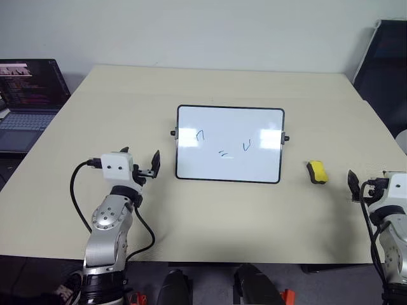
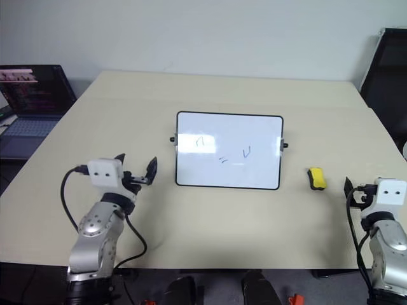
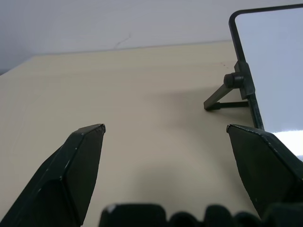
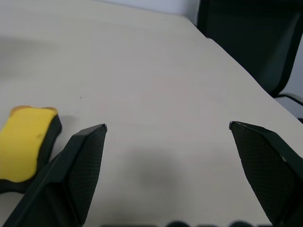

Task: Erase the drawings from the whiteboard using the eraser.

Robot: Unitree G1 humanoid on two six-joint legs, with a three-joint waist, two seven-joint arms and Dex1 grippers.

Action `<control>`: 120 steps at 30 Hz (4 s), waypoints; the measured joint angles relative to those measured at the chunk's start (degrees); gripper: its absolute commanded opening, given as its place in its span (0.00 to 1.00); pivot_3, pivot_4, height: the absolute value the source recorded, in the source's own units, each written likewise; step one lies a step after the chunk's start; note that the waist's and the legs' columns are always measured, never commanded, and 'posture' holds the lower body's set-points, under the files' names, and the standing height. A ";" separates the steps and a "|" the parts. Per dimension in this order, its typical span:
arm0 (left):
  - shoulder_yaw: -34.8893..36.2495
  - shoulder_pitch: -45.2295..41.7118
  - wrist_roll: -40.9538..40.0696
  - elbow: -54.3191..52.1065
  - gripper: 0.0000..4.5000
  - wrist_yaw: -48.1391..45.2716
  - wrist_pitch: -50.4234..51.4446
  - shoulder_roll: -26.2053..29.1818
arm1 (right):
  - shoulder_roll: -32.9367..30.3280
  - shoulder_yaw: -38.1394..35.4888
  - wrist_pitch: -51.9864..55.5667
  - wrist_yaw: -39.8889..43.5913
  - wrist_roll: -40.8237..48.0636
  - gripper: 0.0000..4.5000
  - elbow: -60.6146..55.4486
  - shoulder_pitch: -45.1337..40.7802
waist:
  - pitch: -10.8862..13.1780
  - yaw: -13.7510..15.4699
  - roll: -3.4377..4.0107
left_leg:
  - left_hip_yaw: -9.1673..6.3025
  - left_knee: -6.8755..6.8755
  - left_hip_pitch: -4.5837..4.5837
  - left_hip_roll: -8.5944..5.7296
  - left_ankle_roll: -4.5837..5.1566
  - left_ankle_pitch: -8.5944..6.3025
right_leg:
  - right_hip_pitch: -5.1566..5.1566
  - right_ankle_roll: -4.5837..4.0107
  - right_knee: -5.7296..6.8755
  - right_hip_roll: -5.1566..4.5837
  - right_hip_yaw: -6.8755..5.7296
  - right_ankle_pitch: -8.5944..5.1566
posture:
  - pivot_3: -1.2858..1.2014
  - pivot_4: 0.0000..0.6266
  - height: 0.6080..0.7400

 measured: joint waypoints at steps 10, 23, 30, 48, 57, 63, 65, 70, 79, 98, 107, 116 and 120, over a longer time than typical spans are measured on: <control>-0.03 -2.07 0.24 1.10 1.00 -1.64 0.10 1.08 | 1.00 -1.47 5.27 -0.43 2.85 1.00 -5.98 -0.64 | 0.00 -0.09 0.00 | -0.02 -0.01 0.00 0.00 0.02 0.01 | -0.01 0.02 0.02 0.00 -0.01 0.00 | 0.52 0.24 1.00; -0.48 -14.33 -8.70 2.59 1.00 -22.89 -2.55 12.43 | 0.76 2.00 21.44 -0.24 9.43 1.00 -22.87 -0.99 | 0.00 0.33 0.00 | -0.12 0.03 -0.13 0.00 0.03 0.03 | -0.04 0.01 0.04 -0.02 -0.16 -0.01 | 0.52 0.24 1.00; -7.46 -23.70 -14.96 4.83 1.00 -37.45 2.83 14.01 | -0.30 3.05 37.96 -3.87 13.44 1.00 -29.14 -1.60 | 0.00 -0.22 0.02 | -0.20 -0.01 -0.14 0.02 0.04 0.03 | -0.05 0.03 0.06 0.02 -0.22 0.01 | 0.52 0.24 1.00; -14.04 -30.78 -17.20 8.00 1.00 -53.69 6.60 14.51 | 3.55 9.55 34.89 -8.39 5.20 1.00 -11.66 -13.61 | 0.03 -0.20 0.05 | -0.23 -0.03 -0.17 0.01 0.07 0.05 | -0.07 0.14 0.09 0.01 -0.29 0.06 | 0.52 0.24 1.00; -13.73 -30.75 -16.73 9.43 1.00 -52.17 5.78 13.89 | 3.86 10.93 29.95 -6.98 1.86 1.00 -3.21 -16.44 | 0.03 -0.17 0.05 | -0.23 -0.03 -0.17 0.01 0.07 0.05 | -0.07 0.25 0.10 0.01 -0.29 0.12 | 0.52 0.24 1.00; -13.37 -30.51 -16.58 9.67 1.00 -51.67 5.30 14.00 | 3.85 12.21 29.21 -5.78 0.81 0.78 0.24 -17.74 | 0.03 -0.12 0.05 | -0.24 -0.03 -0.18 0.01 0.07 0.05 | -0.07 0.27 0.10 0.01 -0.29 0.13 | 0.52 0.24 1.00; -13.27 -30.15 -16.57 9.64 1.00 -51.27 5.29 14.07 | 3.85 12.48 29.23 -5.72 0.29 0.62 1.05 -17.93 | 0.03 -0.12 0.05 | -0.24 -0.03 -0.18 0.01 0.07 0.05 | -0.07 0.27 0.10 0.01 -0.29 0.13 | 0.52 0.24 1.00; -13.23 -28.73 -16.52 9.57 1.00 -50.86 5.30 14.19 | 3.85 13.02 29.23 -5.31 -0.35 0.30 1.59 -18.71 | 0.03 -0.09 0.05 | -0.25 -0.02 -0.18 0.01 0.07 0.05 | -0.07 0.28 0.12 0.01 -0.31 0.14 | 0.52 0.24 1.00; -10.82 -24.48 -16.62 8.36 1.00 -48.53 6.96 16.72 | 4.03 12.71 30.04 -4.64 0.04 0.30 -1.13 -17.40 | 0.04 -0.17 0.06 | -0.28 -0.05 -0.18 0.02 0.07 0.05 | -0.07 0.28 0.12 0.01 -0.33 0.13 | 0.52 0.24 1.00; -13.78 -25.29 -19.51 2.38 1.00 -54.55 9.95 16.30 | 4.28 13.25 31.33 -2.44 -0.01 0.81 -3.80 -16.32 | 0.04 -0.07 0.06 | -0.29 -0.01 -0.18 0.01 0.07 0.05 | -0.06 0.28 0.12 0.01 -0.34 0.13 | 0.52 0.24 1.00; -15.92 -28.09 -19.55 3.50 1.00 -60.41 9.68 15.31 | 4.29 12.94 32.59 -2.59 -0.03 0.81 -4.48 -16.25 | 0.04 -0.09 0.06 | -0.29 -0.01 -0.18 0.01 0.07 0.05 | -0.06 0.27 0.12 0.01 -0.35 0.13 | 0.52 0.24 1.00; -16.95 -28.26 -19.31 5.17 1.00 -61.78 8.72 14.83 | 4.39 12.87 33.00 -2.57 -0.15 0.29 -4.47 -16.27 | 0.04 -0.10 0.06 | -0.30 -0.01 -0.19 0.01 0.07 0.05 | -0.06 0.27 0.12 0.01 -0.35 0.13 | 0.52 0.24 1.00; -16.93 -27.77 -19.10 5.20 1.00 -61.15 8.73 14.93 | 4.49 12.74 33.05 -2.49 -0.14 0.28 -4.48 -16.28 | 0.04 -0.10 0.06 | -0.30 0.00 -0.19 0.01 0.07 0.05 | -0.06 0.27 0.12 0.01 -0.34 0.13 | 0.52 0.24 1.00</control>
